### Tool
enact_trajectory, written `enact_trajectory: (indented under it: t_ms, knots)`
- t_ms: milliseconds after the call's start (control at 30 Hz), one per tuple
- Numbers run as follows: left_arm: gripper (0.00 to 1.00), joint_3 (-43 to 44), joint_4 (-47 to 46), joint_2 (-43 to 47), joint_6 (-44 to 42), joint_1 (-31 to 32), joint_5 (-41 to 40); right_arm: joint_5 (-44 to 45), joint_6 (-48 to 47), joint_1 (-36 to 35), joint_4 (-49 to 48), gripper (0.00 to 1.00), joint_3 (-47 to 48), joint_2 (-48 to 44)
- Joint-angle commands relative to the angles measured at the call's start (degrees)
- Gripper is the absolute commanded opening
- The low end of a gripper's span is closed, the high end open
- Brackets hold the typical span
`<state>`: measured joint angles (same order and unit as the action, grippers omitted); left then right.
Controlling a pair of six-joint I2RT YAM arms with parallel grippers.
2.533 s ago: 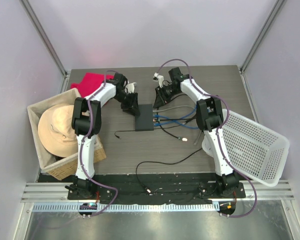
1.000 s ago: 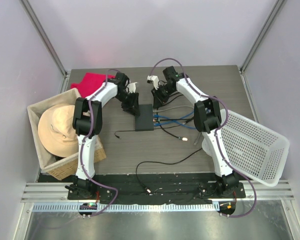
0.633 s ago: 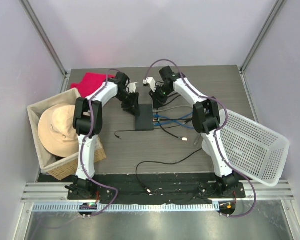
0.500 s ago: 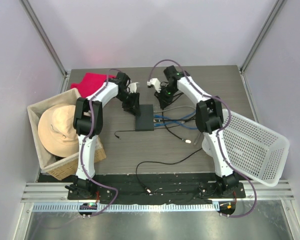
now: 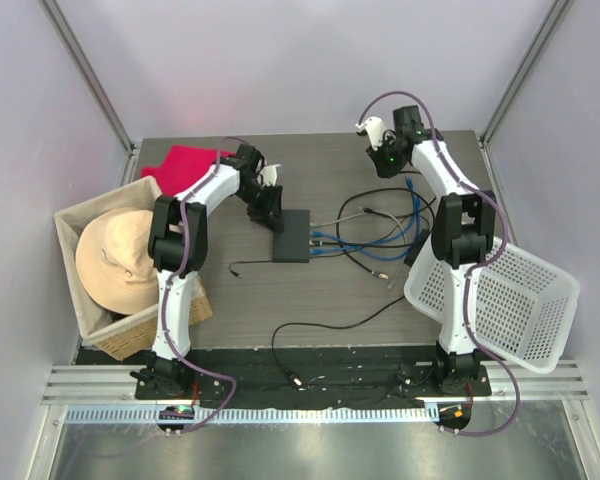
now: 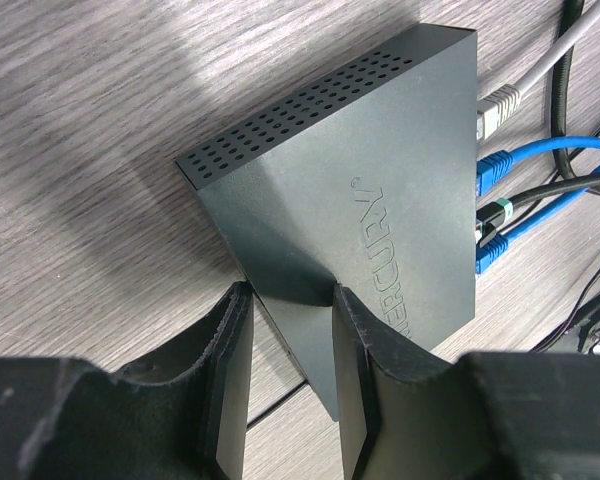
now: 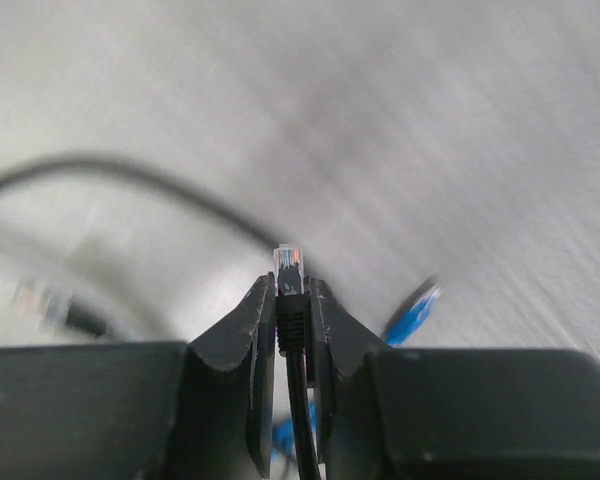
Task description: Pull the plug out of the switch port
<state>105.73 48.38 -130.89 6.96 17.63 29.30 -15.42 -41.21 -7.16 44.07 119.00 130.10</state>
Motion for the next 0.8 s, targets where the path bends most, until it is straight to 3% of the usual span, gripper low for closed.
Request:
enact_trajectory:
  t_ms: [0,33,100,167,300,433,567,700,767]
  knots:
    - [0.09,-2.11,-0.83,-2.97,-3.27,1.27,-5.22,16.09,13.32,-0.58,-23.52,0.02,-4.38,-0.29]
    - [0.09,-2.37,-1.01,-2.88,-3.1,1.18,-5.13,26.83,14.83,-0.58,-27.68,0.01,-5.09,0.67]
    - [0.09,-2.81,-1.1,-2.62,-3.01,1.27,-4.69,30.96,17.2,0.47,-34.63,0.03,-3.7,2.51]
    - [0.09,-2.99,-1.18,-2.44,-3.09,1.27,-4.69,34.57,19.58,1.35,-35.11,0.14,3.99,7.25]
    - [0.09,-3.34,-1.45,-1.83,-2.66,1.27,-4.69,32.59,26.96,3.37,-32.92,0.7,12.04,9.21]
    - [0.1,-2.81,-1.36,-1.47,-2.48,1.18,-4.86,16.33,33.47,2.86,-36.51,0.77,1.0,-1.14]
    - [0.11,-0.45,-0.4,-1.74,-3.44,1.27,-5.39,0.34,34.88,0.31,-36.79,0.74,-12.88,-9.42]
    - [0.11,1.49,0.66,-1.47,-5.11,0.74,-5.22,-16.09,28.92,-3.47,-26.54,0.71,-18.36,-10.93]
    - [0.11,1.67,1.27,-1.21,-5.64,0.57,-5.13,-18.67,26.98,-5.75,-22.82,0.69,-19.5,-9.96]
